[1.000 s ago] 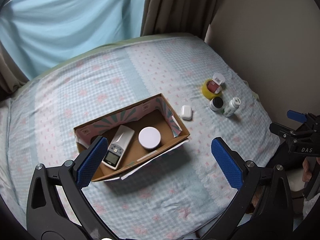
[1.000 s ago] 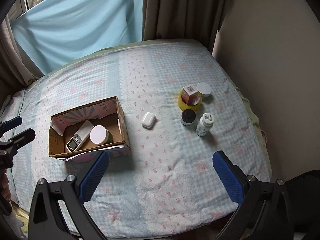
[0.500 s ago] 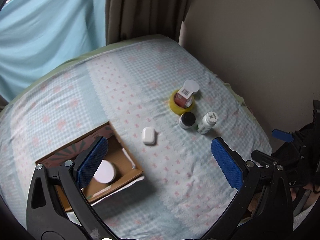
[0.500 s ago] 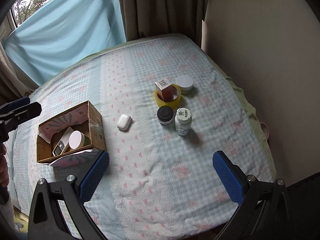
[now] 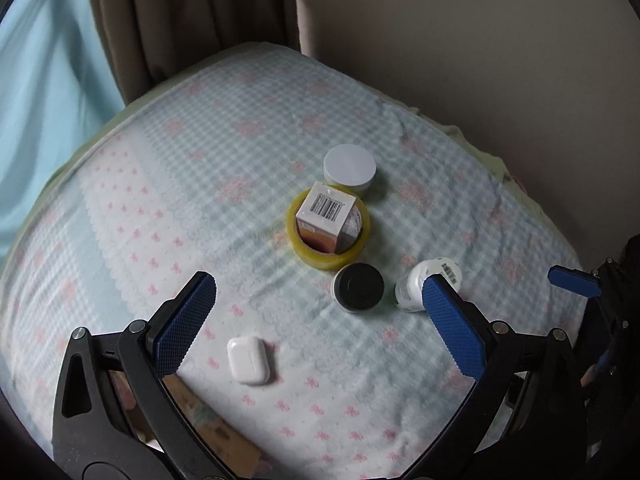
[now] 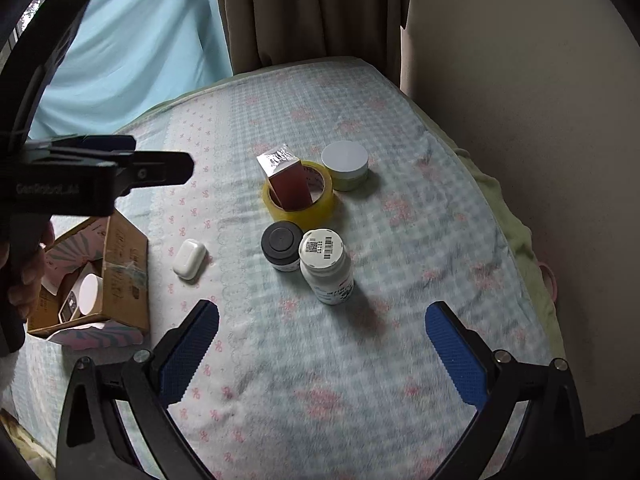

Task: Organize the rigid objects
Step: 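Move both tools back toward the tape roll and remaining items, then grasp the red-and-white small box with the left tool while the right tool grasps the white pill bottle, then carry the small box with the left tool while the right tool carries the pill bottle to the box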

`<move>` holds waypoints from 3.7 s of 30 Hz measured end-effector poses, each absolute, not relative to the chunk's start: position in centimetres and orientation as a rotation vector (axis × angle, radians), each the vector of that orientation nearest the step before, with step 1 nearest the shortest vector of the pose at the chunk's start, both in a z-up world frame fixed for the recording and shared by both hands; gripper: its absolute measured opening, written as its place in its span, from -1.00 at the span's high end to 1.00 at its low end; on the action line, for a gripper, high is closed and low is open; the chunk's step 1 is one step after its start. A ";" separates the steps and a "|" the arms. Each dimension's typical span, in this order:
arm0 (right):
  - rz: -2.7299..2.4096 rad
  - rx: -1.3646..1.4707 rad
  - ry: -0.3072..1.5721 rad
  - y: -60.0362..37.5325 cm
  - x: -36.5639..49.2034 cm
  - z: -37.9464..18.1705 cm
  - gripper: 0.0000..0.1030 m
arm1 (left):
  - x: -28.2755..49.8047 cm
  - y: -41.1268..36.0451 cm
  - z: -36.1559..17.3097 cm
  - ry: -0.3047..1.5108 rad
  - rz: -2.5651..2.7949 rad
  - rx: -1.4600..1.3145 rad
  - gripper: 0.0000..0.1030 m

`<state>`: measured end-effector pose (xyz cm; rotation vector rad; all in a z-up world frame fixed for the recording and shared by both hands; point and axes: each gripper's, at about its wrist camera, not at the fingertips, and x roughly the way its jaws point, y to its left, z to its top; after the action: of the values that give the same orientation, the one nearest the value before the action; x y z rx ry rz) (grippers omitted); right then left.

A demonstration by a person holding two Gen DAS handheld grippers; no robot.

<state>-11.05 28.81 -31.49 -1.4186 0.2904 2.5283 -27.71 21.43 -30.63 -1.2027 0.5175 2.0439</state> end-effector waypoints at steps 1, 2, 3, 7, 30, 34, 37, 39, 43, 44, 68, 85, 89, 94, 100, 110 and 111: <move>2.531 -1.411 0.281 28.9 -11.3 -32.5 -0.96 | -28.2 22.3 -31.8 0.543 2.030 -1.196 -0.96; 2.532 -1.408 0.272 28.9 -11.6 -33.5 -0.91 | -28.7 23.0 -33.0 0.562 2.012 -1.194 -0.93; 2.533 -1.406 0.262 29.0 -12.0 -34.5 -0.90 | -29.1 23.7 -34.1 0.579 1.992 -1.192 -0.89; 2.546 -1.398 0.203 28.9 -13.3 -37.9 -0.77 | -30.4 25.6 -37.8 0.655 1.940 -1.158 -0.83; 2.572 -1.256 0.117 28.8 -17.0 -43.1 -0.26 | -33.0 29.1 -42.5 0.711 1.802 -1.074 0.17; 2.582 -1.274 0.122 28.8 -17.2 -43.1 0.11 | -33.2 29.0 -42.5 0.692 1.808 -1.085 0.19; 2.584 -1.271 0.108 28.7 -17.3 -43.0 0.11 | -33.4 28.9 -42.4 0.670 1.823 -1.099 0.20; 2.589 -1.274 0.120 28.8 -17.3 -43.0 0.11 | -33.4 28.9 -42.3 0.659 1.830 -1.107 0.22; 2.605 -1.291 0.135 29.0 -17.3 -42.9 0.11 | -33.5 28.7 -41.9 0.637 1.830 -1.118 0.23; 2.607 -1.294 0.138 29.0 -17.2 -42.9 0.11 | -33.4 28.7 -41.7 0.637 1.831 -1.114 0.23; 2.676 -1.283 0.080 28.2 -15.2 -31.8 0.11 | -31.3 20.4 -28.0 0.407 2.019 -1.071 0.24; 2.787 -1.283 0.071 18.0 -14.8 -20.0 0.11 | -27.3 -0.3 -17.6 0.237 2.268 -1.083 0.24; 2.839 -1.290 0.072 14.2 -15.5 -18.3 0.11 | -26.0 -6.7 -17.1 0.205 2.322 -1.135 0.24; 2.881 -1.339 0.052 9.0 -16.6 -17.8 0.11 | -24.5 -14.5 -17.9 0.152 2.383 -1.221 0.24; 2.870 -1.400 0.073 3.6 -17.6 -18.2 0.11 | -23.3 -22.4 -20.0 0.033 2.428 -1.322 0.24; 2.765 -1.549 0.085 -2.6 -19.8 -21.7 0.11 | -25.2 -26.6 -23.6 0.071 2.398 -1.370 0.24; 2.756 -1.564 0.080 -3.0 -20.1 -22.1 0.11 | -25.6 -26.7 -24.0 0.068 2.390 -1.374 0.24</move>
<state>-20.13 -2.98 -22.11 -1.5637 0.0798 2.7562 -25.65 -26.70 -24.04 -1.3743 0.0679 2.3902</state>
